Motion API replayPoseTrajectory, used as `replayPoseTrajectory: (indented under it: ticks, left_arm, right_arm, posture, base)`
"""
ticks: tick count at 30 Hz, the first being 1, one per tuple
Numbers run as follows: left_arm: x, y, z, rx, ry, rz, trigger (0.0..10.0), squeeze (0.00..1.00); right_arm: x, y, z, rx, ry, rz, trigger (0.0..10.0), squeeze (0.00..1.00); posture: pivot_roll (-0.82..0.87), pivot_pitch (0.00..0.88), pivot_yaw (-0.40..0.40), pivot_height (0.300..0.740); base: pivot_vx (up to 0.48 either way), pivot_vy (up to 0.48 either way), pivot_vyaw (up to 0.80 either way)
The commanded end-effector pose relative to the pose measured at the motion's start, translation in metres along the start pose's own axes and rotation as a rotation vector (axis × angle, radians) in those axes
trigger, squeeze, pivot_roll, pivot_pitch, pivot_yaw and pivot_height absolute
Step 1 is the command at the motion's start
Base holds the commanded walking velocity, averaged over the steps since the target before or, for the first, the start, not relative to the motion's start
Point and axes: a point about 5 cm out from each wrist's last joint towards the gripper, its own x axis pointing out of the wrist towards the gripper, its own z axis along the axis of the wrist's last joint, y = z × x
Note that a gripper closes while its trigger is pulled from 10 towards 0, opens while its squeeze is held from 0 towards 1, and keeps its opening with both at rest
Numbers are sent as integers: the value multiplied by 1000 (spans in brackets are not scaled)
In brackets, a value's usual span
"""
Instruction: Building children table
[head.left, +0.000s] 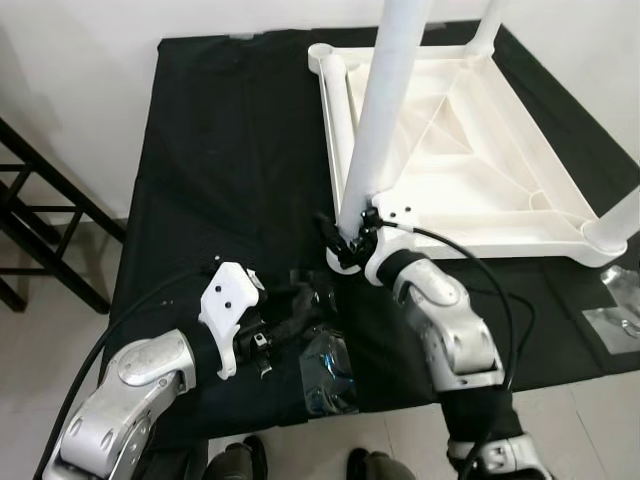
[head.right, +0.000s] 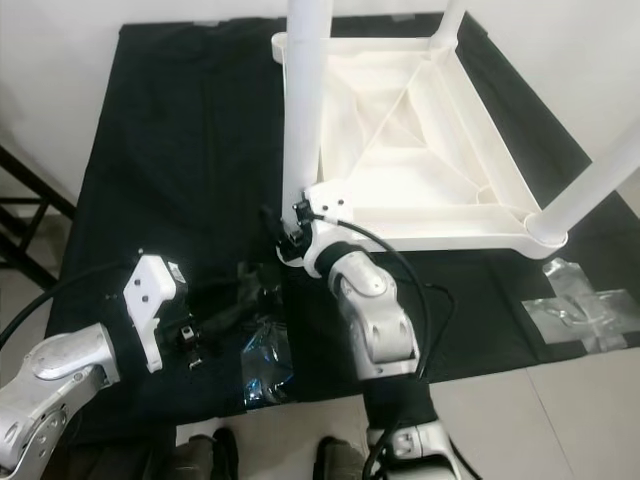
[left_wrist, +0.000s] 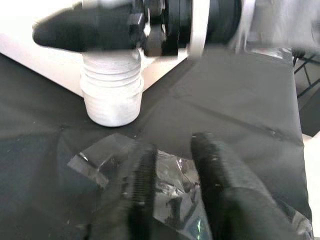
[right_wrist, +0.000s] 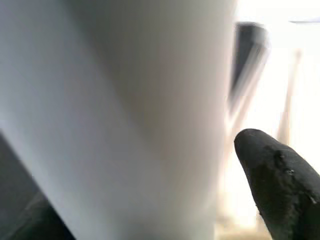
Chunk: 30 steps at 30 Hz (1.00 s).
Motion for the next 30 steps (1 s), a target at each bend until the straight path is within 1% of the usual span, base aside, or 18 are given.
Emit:
replayPoseTrajectory:
  ticks: [1, 2, 3, 4, 5, 6, 9, 10, 11, 14, 15, 16, 19, 23, 24, 25, 28, 30]
  left_arm:
    - [-1, 0, -3, -5, 3, 1, 0, 0]
    - [-1, 0, -3, -5, 3, 1, 0, 0]
    - [0, 0, -2, -1, -1, -2, 0, 0]
    - [0, 0, -2, -1, -1, -2, 0, 0]
    - [1, 0, -2, 1, -1, -4, 0, 0]
    - [1, -1, -2, 3, -2, -7, 0, 0]
    - [2, -1, -1, 5, -3, -9, 0, 0]
    - [1, -1, -2, 9, 0, -11, 10000, 0]
    - [1, -1, -2, 15, 4, -13, 10000, 0]
    - [1, -1, -2, 18, 6, -15, 10000, 0]
    - [1, 0, -2, 21, 8, -15, 10000, 0]
    - [1, 0, -2, 22, 8, -15, 10000, 0]
    - [1, 0, -3, 22, 9, -14, 10000, 0]
    - [1, -1, -5, 19, 12, -13, 10000, 0]
    - [2, -1, -8, 12, 13, -9, 10000, 0]
    - [2, -3, -14, -2, 19, -9, 10000, 0]
    - [3, -3, -15, -6, 21, -9, 10000, 0]
    - [3, -5, -19, -13, 26, -12, 10000, 0]
  right_arm:
    - [1, 6, 3, 13, 1, 198, 10000, 0]
    - [1, 6, 3, 13, 1, 198, 10000, 0]
    - [2, -5, 11, -28, 10, 346, 10000, 0]
    - [2, -5, 11, -28, 10, 346, 10000, 0]
    - [6, -14, 13, -62, 21, 374, 10000, 0]
    - [9, -20, 16, -76, 29, 418, 10000, 0]
    - [11, -24, 18, -84, 33, 450, 10000, 0]
    - [12, -27, 20, -62, 50, 521, 10000, 0]
    - [15, -29, 23, -43, 56, 566, 10000, 0]
    - [17, -32, 26, -29, 60, 595, 10000, 0]
    - [19, -33, 27, -18, 62, 621, 1333, 0]
    - [20, -34, 28, -18, 67, 640, 0, 0]
    - [21, -36, 29, -13, 66, 661, 0, 0]
    - [22, -38, 29, -15, 55, 659, 0, 0]
    - [21, -41, 28, -22, 53, 649, 0, 0]
    - [18, -46, 24, -44, 48, 602, 0, 0]
    - [18, -47, 23, -48, 48, 594, 0, 0]
    - [13, -56, 15, -74, 84, 442, 0, 0]
  posture:
    - [40, 242, -26, 740]
    - [40, 242, -26, 740]
    - [44, 237, -28, 740]
    - [44, 237, -28, 740]
    - [50, 234, -28, 740]
    - [50, 233, -26, 740]
    - [50, 232, -25, 740]
    - [53, 232, -26, 740]
    - [58, 230, -27, 740]
    - [58, 230, -27, 740]
    - [60, 231, -28, 740]
    - [63, 233, -28, 740]
    - [63, 233, -28, 740]
    - [61, 236, -27, 740]
    - [57, 237, -26, 740]
    - [51, 238, -26, 740]
    - [51, 238, -26, 740]
    - [38, 243, -22, 740]
  base:
    - [0, 0, 0]
    - [0, 0, 0]
    - [0, 0, 0]
    - [0, 0, 0]
    - [0, 0, 0]
    - [0, 0, 0]
    - [0, 0, 0]
    - [0, 0, 0]
    - [0, 0, 0]
    - [0, 0, 0]
    - [0, 0, 0]
    - [0, 0, 0]
    - [0, 0, 0]
    - [0, 0, 0]
    - [0, 0, 0]
    - [0, 0, 0]
    - [0, 0, 0]
    - [0, 0, 0]
